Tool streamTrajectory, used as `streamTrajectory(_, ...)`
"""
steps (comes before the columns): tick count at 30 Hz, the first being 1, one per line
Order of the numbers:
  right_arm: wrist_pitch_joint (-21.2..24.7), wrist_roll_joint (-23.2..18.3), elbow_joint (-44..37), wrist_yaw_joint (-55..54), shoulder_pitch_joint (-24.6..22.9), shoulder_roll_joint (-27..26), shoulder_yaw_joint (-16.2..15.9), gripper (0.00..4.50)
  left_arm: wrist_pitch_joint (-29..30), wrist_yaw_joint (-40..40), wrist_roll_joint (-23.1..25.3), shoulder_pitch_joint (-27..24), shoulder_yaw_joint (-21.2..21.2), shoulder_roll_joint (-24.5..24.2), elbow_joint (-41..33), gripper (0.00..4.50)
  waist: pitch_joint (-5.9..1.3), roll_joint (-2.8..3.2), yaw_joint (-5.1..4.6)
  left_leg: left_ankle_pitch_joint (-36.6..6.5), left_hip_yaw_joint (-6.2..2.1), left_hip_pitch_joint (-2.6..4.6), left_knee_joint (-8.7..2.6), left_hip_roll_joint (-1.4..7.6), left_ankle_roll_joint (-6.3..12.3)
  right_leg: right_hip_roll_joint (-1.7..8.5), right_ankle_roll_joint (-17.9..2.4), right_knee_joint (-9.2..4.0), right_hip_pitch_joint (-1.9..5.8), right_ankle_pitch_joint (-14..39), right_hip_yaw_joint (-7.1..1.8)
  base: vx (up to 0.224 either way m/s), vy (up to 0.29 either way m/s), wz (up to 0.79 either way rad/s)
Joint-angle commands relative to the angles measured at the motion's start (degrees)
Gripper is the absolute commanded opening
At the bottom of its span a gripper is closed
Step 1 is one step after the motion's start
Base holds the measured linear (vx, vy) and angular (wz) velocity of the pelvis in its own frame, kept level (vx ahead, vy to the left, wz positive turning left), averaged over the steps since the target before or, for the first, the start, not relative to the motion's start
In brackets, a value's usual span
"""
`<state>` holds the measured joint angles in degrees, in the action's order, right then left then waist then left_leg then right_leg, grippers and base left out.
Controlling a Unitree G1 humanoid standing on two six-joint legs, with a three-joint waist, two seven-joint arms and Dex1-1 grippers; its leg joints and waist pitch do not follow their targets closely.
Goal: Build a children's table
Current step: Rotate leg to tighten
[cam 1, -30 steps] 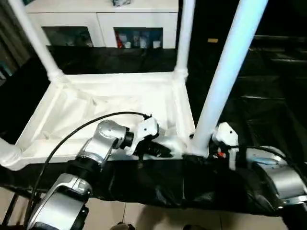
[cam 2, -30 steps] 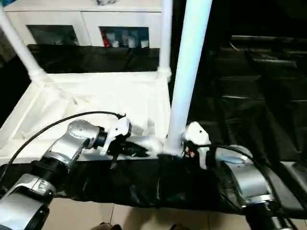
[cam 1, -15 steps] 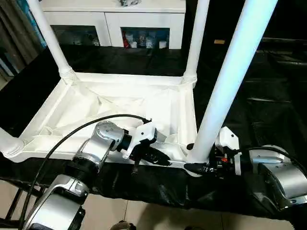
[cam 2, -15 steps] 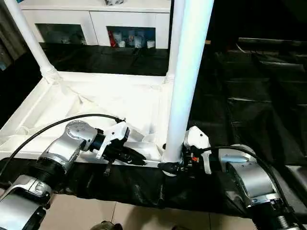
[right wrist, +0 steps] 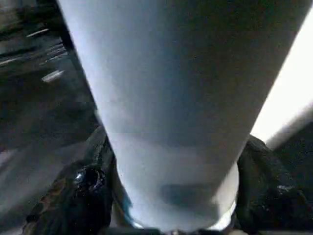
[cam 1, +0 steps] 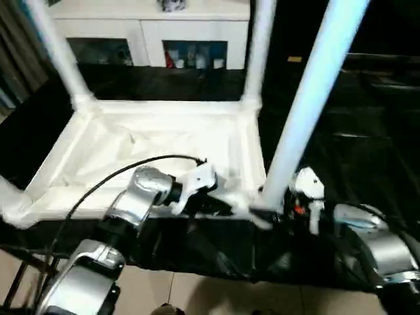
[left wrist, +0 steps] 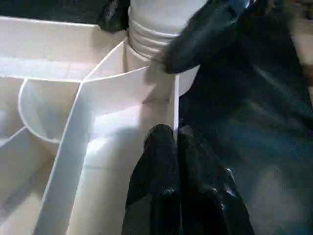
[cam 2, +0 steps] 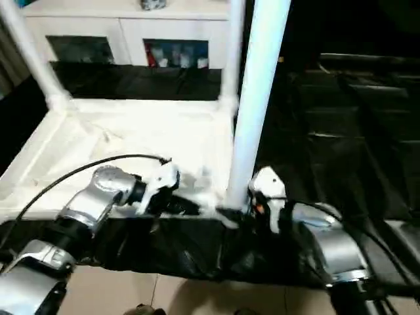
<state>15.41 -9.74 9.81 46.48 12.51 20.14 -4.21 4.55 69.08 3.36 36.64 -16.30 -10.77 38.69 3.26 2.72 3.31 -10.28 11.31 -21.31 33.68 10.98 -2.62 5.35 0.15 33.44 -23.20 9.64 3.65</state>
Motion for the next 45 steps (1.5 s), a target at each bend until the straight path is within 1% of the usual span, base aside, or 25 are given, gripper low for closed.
streamTrajectory(1,0.5,1.6,1.9,-4.6,0.6,-3.7,-3.7,2.76,0.8,-3.9,-0.2,1.1,-2.5,5.8,-0.1,0.0,-2.28,-0.9,-0.5,-20.5,-1.38,1.05,-4.85,1.92,0.77,2.95,-9.6,-5.42,1.82,27.5,-1.78,0.0,0.0,0.0)
streamTrajectory(3,0.8,2.3,2.7,-7.8,0.9,-5.7,-3.3,2.75,1.3,-7.4,0.6,1.3,-2.5,7.3,1.0,0.0,-2.49,-0.92,-1.1,-21.3,-1.63,1.22,-5.02,1.9,0.6,3.1,-8.3,-5.86,2.04,28.8,-1.81,0.0,0.0,0.0)
streamTrajectory(6,1.2,3.5,3.6,-12.6,1.4,-8.5,-3.0,2.75,1.4,-12.2,1.5,1.8,-2.2,9.1,2.6,0.0,-2.46,-1.01,-1.56,-21.2,-1.5,1.07,-5.04,1.79,1.11,2.9,-8.5,-5.89,1.85,27.3,-1.97,0.0,0.0,0.0)
streamTrajectory(9,1.1,5.3,6.7,-21.8,3.0,-13.8,-1.2,2.75,1.6,-18.5,3.5,2.3,-2.0,11.5,4.5,0.0,-2.42,-0.92,-1.78,-21.5,-1.54,1.16,-5.05,1.72,0.82,2.95,-8.3,-5.99,1.61,28.5,-1.94,0.0,0.0,0.0)
streamTrajectory(10,0.3,5.3,7.4,-23.3,3.4,-15.0,-0.8,2.75,1.6,-19.2,3.8,2.3,-2.1,12.0,4.6,0.0,-2.5,-1.02,-1.8,-21.9,-1.63,1.2,-5.05,1.63,0.7,3.04,-7.4,-6.24,1.63,30.1,-1.84,0.0,0.0,0.0)
streamTrajectory(13,-1.2,5.3,8.0,-24.7,3.7,-16.9,-0.6,2.75,1.5,-20.1,4.0,2.3,-1.9,12.8,4.6,0.0,-2.4,-0.93,-1.82,-22.9,-1.7,1.35,-5.13,1.67,0.82,3.05,-6.5,-6.54,1.41,31.5,-1.83,0.0,0.0,0.0)
streamTrajectory(15,-2.7,4.3,8.4,-24.8,4.0,-18.0,0.0,3.45,1.0,-19.2,3.6,2.1,-1.7,12.5,4.1,0.0,-2.39,-0.88,-1.88,-23.2,-1.77,1.09,-5.31,1.69,1.01,3.01,-6.3,-6.45,1.5,30.9,-1.85,0.0,0.0,0.0)
streamTrajectory(18,-2.7,3.0,7.7,-23.4,4.0,-17.9,0.2,3.54,0.2,-17.7,3.1,1.8,-1.8,11.6,3.4,0.0,-2.39,-0.83,-1.91,-23.8,-1.78,1.14,-5.41,1.76,1.01,3.0,-6.5,-6.46,1.39,30.2,-1.92,0.0,0.0,0.0)
streamTrajectory(20,-2.7,2.9,7.4,-22.8,4.0,-17.6,0.2,3.81,0.0,-17.1,2.9,1.7,-1.7,11.3,3.2,0.0,-2.38,-0.8,-1.96,-24.0,-1.79,1.04,-5.48,1.78,0.96,3.02,-6.6,-6.41,1.48,30.1,-1.92,0.0,0.0,0.0)
streamTrajectory(22,-3.0,3.2,5.4,-18.6,3.6,-14.8,-0.2,3.95,-1.2,-13.6,1.8,1.6,-1.3,9.5,2.4,0.0,-2.42,-0.79,-2.0,-23.9,-1.77,0.97,-5.51,1.79,1.03,3.07,-6.7,-6.4,1.52,29.6,-1.98,0.0,0.0,0.0)
streamTrajectory(23,-2.9,2.9,4.9,-17.1,3.4,-14.0,-0.4,3.95,-1.5,-12.4,1.5,1.5,-1.2,9.0,2.1,0.0,-2.56,-0.9,-1.86,-23.1,-1.78,0.78,-5.5,1.82,1.45,3.1,-6.7,-6.31,1.87,28.5,-2.02,0.0,0.0,0.0)
streamTrajectory(25,-2.8,1.9,3.4,-12.6,2.6,-11.5,-1.0,3.95,-2.1,-9.6,0.6,1.4,-1.0,7.8,1.4,0.0,-2.79,-0.88,-1.65,-20.7,-1.5,0.79,-5.38,1.92,2.2,3.07,-8.1,-5.92,1.92,24.4,-2.23,0.0,0.0,0.0)
streamTrajectory(26,-2.7,1.4,2.7,-10.9,2.3,-10.6,-1.3,3.95,-2.2,-8.7,0.3,1.4,-0.9,7.3,1.2,0.0,-2.88,-1.0,-1.54,-18.6,-1.42,0.46,-5.28,1.94,2.97,3.13,-9.2,-5.53,2.37,21.2,-2.26,0.0,0.0,0.0)
streamTrajectory(29,-1.0,-1.8,-1.0,-2.1,0.4,-5.7,-2.4,3.95,-3.1,-2.0,-2.1,0.9,-0.8,5.1,-0.6,0.0,-3.34,-0.99,-1.23,-13.8,-0.92,0.54,-4.68,1.96,4.96,3.09,-11.9,-4.74,2.51,13.3,-2.38,0.038,-0.014,0.03)
streamTrajectory(30,-0.5,-2.4,-1.8,-0.4,0.0,-4.7,-2.6,3.95,-2.9,-0.8,-2.6,0.8,-0.7,4.6,-1.1,0.0,-3.53,-1.15,-0.91,-10.4,-0.85,0.32,-4.26,1.9,6.84,3.09,-13.7,-4.07,2.93,8.8,-2.32,0.061,-0.025,0.05)
streamTrajectory(33,2.6,-5.4,-5.5,8.4,-1.7,1.0,-4.0,3.95,-2.7,7.1,-4.4,0.2,-1.9,1.9,-3.5,0.0,-3.61,-0.99,-0.26,-7.3,-0.66,0.21,-3.97,2.01,8.42,2.97,-15.0,-3.49,3.13,5.0,-2.17,0.017,-0.009,0.01)
streamTrajectory(34,2.7,-5.4,-5.6,8.7,-1.7,1.2,-4.1,3.95,-2.7,7.3,-4.4,0.2,-2.0,1.8,-3.5,0.0,-3.67,-0.91,0.14,-6.6,-0.63,0.23,-3.86,2.09,9.0,2.83,-15.3,-3.19,3.19,4.1,-2.07,0.0,0.0,0.0)
streamTrajectory(35,3.4,-5.6,-6.5,11.6,-2.2,3.2,-4.9,3.95,-2.2,9.3,-4.9,0.0,-2.2,1.1,-4.2,0.0,-3.66,-0.92,0.22,-6.6,-0.62,0.19,-3.84,2.2,9.14,2.85,-15.4,-3.11,3.16,3.8,-2.05,0.0,0.0,0.0)
streamTrajectory(37,4.0,-5.8,-7.1,13.4,-2.5,4.2,-5.2,3.95,-2.0,10.5,-5.3,0.0,-2.3,0.8,-4.5,0.0,-3.44,-0.78,0.53,-8.0,-0.58,0.38,-3.98,2.37,8.5,2.89,-15.6,-3.4,2.85,6.4,-1.99,0.0,0.0,0.0)
streamTrajectory(38,5.0,-6.6,-8.0,15.5,-2.8,5.4,-5.4,3.95,-1.9,12.1,-5.7,-0.1,-2.5,0.4,-5.0,0.0,-3.24,-1.21,0.43,-9.3,-0.58,0.38,-4.15,2.37,7.75,2.86,-15.2,-3.66,2.89,8.9,-1.98,0.0,0.0,0.0)
streamTrajectory(39,5.0,-6.6,-8.0,15.5,-2.8,5.4,-5.4,3.95,-1.9,12.1,-5.7,-0.1,-2.5,0.4,-5.0,0.0,-3.17,-0.97,0.65,-10.6,-0.59,0.61,-4.26,2.48,7.04,2.95,-14.7,-3.84,2.7,11.3,-2.1,0.0,0.0,0.0)
streamTrajectory(41,5.5,-6.7,-8.6,18.0,-2.9,7.4,-6.2,3.95,-2.5,14.0,-5.8,0.1,-3.0,-0.4,-4.9,0.0,-3.08,-1.02,0.72,-11.3,-0.67,0.67,-4.39,2.53,6.11,2.95,-14.1,-3.98,2.71,13.3,-2.18,0.0,0.0,0.0)
streamTrajectory(43,5.4,-6.5,-8.6,19.5,-2.7,8.8,-6.7,3.95,-2.9,15.3,-5.8,0.2,-3.2,-0.9,-4.6,0.0,-3.11,-1.01,0.9,-11.7,-0.61,0.85,-4.38,2.56,5.58,2.98,-13.8,-4.09,2.54,13.9,-2.28,0.0,0.0,0.0)
streamTrajectory(44,5.4,-6.1,-8.3,20.4,-2.4,9.6,-7.0,3.8,-2.9,16.1,-5.9,0.3,-3.2,-1.3,-4.7,0.0,-3.01,-0.81,1.01,-11.8,-0.63,0.85,-4.44,2.57,5.34,3.0,-13.7,-4.13,2.49,14.1,-2.31,0.0,0.0,0.0)
streamTrajectory(45,5.3,-5.9,-8.1,20.7,-2.2,10.0,-7.1,3.7,-2.8,16.6,-6.0,0.3,-3.3,-1.4,-4.8,0.0,-3.09,-0.96,1.06,-11.6,-0.64,0.77,-4.39,2.51,5.23,2.99,-13.7,-4.04,2.61,13.7,-2.31,0.0,0.0,0.0)
